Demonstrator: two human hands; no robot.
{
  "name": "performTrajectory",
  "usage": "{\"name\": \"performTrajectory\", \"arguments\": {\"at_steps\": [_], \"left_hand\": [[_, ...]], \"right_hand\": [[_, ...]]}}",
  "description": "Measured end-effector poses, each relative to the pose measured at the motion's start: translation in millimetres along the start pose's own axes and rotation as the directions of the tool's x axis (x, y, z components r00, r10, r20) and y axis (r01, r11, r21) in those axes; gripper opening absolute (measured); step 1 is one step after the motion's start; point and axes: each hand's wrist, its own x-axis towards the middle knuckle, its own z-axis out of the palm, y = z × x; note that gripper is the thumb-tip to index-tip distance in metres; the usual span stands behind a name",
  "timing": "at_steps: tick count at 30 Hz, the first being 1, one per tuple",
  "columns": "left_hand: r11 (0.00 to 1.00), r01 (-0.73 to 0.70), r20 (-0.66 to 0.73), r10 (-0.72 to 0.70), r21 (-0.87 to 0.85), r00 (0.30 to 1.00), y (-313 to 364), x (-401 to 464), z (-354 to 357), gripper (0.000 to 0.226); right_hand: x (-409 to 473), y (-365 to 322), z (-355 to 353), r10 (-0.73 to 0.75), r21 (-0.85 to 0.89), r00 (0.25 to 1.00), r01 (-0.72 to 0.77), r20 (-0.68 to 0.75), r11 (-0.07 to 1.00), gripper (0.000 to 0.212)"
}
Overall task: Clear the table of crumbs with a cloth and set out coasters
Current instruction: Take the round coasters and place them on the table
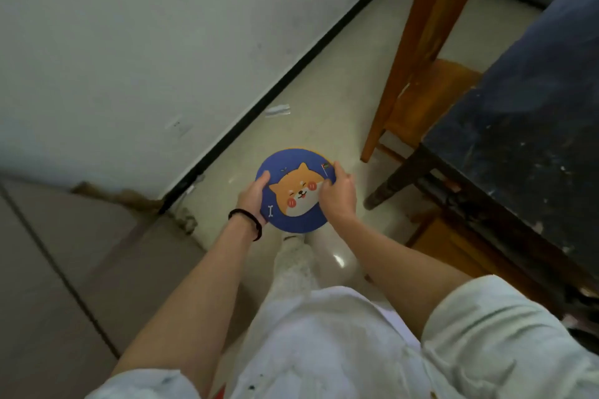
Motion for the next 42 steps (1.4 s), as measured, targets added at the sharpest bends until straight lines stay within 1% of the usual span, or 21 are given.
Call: {"name": "performTrajectory", "arguments": {"at_steps": [2, 4, 6, 8, 10, 12, 16, 18, 20, 22, 24, 27, 30, 33, 34, 35, 36, 37, 38, 40, 42], "left_hand": [[0.998, -0.014, 0.161, 0.005, 0.054, 0.987, 28.8, 24.6, 25.3, 0.038], [0.994, -0.002, 0.332, -0.035, 0.109, 0.943, 57.8, 41.5, 58.6, 0.037], [0.982, 0.043, 0.465, -0.125, 0.183, 0.876, 78.2, 59.1, 94.5, 0.043], [0.968, 0.068, 0.549, -0.194, 0.241, 0.813, 87.4, 66.2, 124.6, 0.050], [0.933, 0.084, 0.626, -0.300, 0.350, 0.720, 94.7, 76.8, 168.1, 0.053], [0.907, 0.083, 0.657, -0.360, 0.414, 0.662, 96.9, 85.5, 196.6, 0.054], [0.813, 0.042, 0.665, -0.504, 0.581, 0.552, 96.2, 96.1, 269.6, 0.055], [0.782, 0.042, 0.646, -0.542, 0.621, 0.537, 96.4, 100.3, 293.7, 0.057], [0.748, 0.045, 0.636, -0.592, 0.662, 0.495, 98.8, 109.8, 325.2, 0.064], [0.719, 0.033, 0.623, -0.624, 0.694, 0.472, 104.0, 116.9, 349.5, 0.068], [0.670, 0.027, 0.592, -0.674, 0.742, 0.442, 110.9, 125.2, 381.4, 0.062], [0.633, -0.017, 0.566, -0.679, 0.774, 0.468, 120.0, 124.0, 416.6, 0.053], [0.551, -0.059, 0.490, -0.683, 0.832, 0.542, 125.8, 121.6, 458.3, 0.050], [0.517, -0.101, 0.449, -0.611, 0.850, 0.653, 112.0, 152.2, 499.8, 0.058], [0.481, -0.139, 0.437, -0.590, 0.866, 0.678, 101.1, 174.9, 521.8, 0.067], [0.486, -0.138, 0.430, -0.564, 0.863, 0.705, 95.4, 184.3, 530.9, 0.074], [0.471, -0.168, 0.435, -0.543, 0.866, 0.719, 102.3, 178.7, 550.2, 0.074], [0.497, -0.203, 0.466, -0.489, 0.844, 0.738, 116.7, 160.8, 560.3, 0.067], [0.514, -0.253, 0.506, -0.441, 0.819, 0.742, 127.5, 147.8, 574.8, 0.057], [0.543, -0.327, 0.559, -0.339, 0.773, 0.757, 136.6, 140.0, 596.6, 0.048], [0.551, -0.423, 0.621, -0.237, 0.720, 0.747, 143.5, 139.6, 617.1, 0.048]], "right_hand": [[23.9, -14.8, -12.3, 0.031, 0.040, 0.994, -0.027, -0.101, 0.999, 0.047], [47.8, -26.3, -26.1, 0.072, 0.115, 0.976, -0.049, -0.206, 0.992, 0.046], [66.4, -32.7, -45.2, 0.154, 0.213, 0.937, -0.089, -0.314, 0.973, 0.045], [72.6, -32.9, -62.5, 0.220, 0.303, 0.893, -0.101, -0.392, 0.948, 0.045], [80.8, -27.4, -85.5, 0.307, 0.408, 0.815, -0.096, -0.491, 0.908, 0.044], [86.1, -23.5, -99.5, 0.355, 0.460, 0.769, -0.089, -0.532, 0.883, 0.044], [110.1, -10.9, -133.7, 0.510, 0.605, 0.601, -0.056, -0.615, 0.795, 0.040], [120.8, -7.5, -148.6, 0.569, 0.678, 0.558, -0.013, -0.605, 0.735, 0.033], [137.3, -3.1, -171.2, 0.635, 0.745, 0.524, 0.000, -0.568, 0.667, 0.027], [150.6, 2.4, -187.9, 0.663, 0.761, 0.507, -0.023, -0.550, 0.649, 0.023], [164.9, 2.4, -207.0, 0.678, 0.772, 0.491, -0.019, -0.546, 0.636, 0.017], [176.4, -0.3, -224.1, 0.706, 0.784, 0.459, -0.034, -0.539, 0.620, 0.014], [189.0, -8.0, -238.6, 0.740, 0.802, 0.383, 0.005, -0.553, 0.597, 0.012], [203.8, -12.3, -250.4, 0.794, 0.823, 0.239, 0.048, -0.560, 0.566, 0.011], [210.8, -14.6, -254.8, 0.827, 0.839, 0.145, 0.060, -0.544, 0.541, 0.011], [212.1, -14.3, -254.6, 0.847, 0.851, 0.084, 0.056, -0.525, 0.522, 0.011], [217.7, -16.2, -257.5, 0.868, 0.866, 0.009, 0.078, -0.497, 0.495, 0.011], [219.0, -17.2, -256.1, 0.886, 0.880, -0.035, 0.096, -0.463, 0.464, 0.012], [222.0, -18.1, -258.7, 0.901, 0.893, -0.072, 0.122, -0.428, 0.434, 0.016], [225.4, -20.5, -263.2, 0.912, 0.905, -0.111, 0.120, -0.395, 0.407, 0.026], [231.1, -20.7, -274.0, 0.885, 0.888, -0.137, 0.061, -0.445, 0.455, 0.029]]}}
